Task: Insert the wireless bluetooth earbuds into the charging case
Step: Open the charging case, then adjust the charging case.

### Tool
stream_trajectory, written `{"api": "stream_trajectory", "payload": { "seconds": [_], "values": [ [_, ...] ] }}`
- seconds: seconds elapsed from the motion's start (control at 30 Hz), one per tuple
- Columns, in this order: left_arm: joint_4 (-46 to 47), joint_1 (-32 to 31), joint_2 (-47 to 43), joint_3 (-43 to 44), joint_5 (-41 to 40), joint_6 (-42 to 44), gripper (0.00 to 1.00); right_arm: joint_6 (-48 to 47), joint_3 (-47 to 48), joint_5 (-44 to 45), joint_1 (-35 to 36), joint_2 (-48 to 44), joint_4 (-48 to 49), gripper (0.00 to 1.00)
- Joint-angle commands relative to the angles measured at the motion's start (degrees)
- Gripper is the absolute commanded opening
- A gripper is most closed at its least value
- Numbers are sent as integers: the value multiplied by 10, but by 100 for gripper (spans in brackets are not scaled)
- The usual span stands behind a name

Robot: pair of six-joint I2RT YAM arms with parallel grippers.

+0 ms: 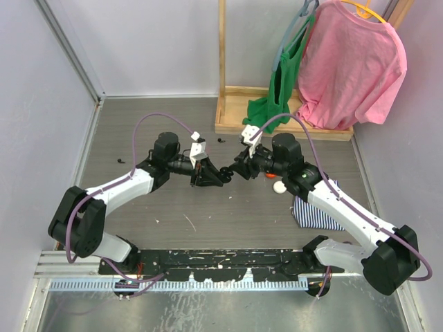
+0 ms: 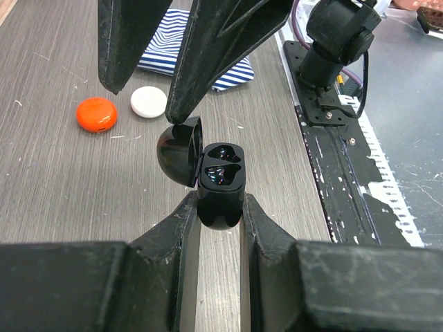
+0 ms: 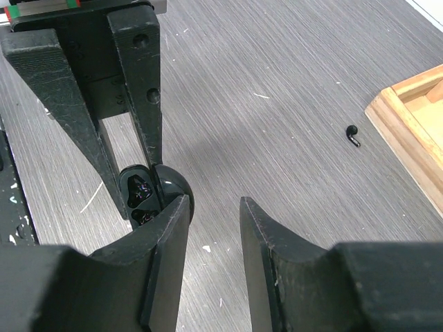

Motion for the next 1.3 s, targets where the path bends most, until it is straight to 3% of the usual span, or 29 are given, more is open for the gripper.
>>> {"api": "stream_trajectory", "payload": {
  "seconds": [0.0,0.43,0.67,0.8,1.27],
  "values": [
    [32,-1,-22,2,5,-5,0,14,2,11,-2,-25,30,41],
    [220,-1,-48,-45,-116,-104,0,66,-112,31,-1,-123,193,53],
    [332,-1,-47,-49,-144,-161,0,55,-226,-6,-1,-150,386,63],
    [368,0,-47,-47,-137,-177,0,106,-257,27,-1,-159,452,63],
    [475,-1,-26,-23,-75,-256,0,196,-279,-16,-12,-107,634,61]
  ]
}}
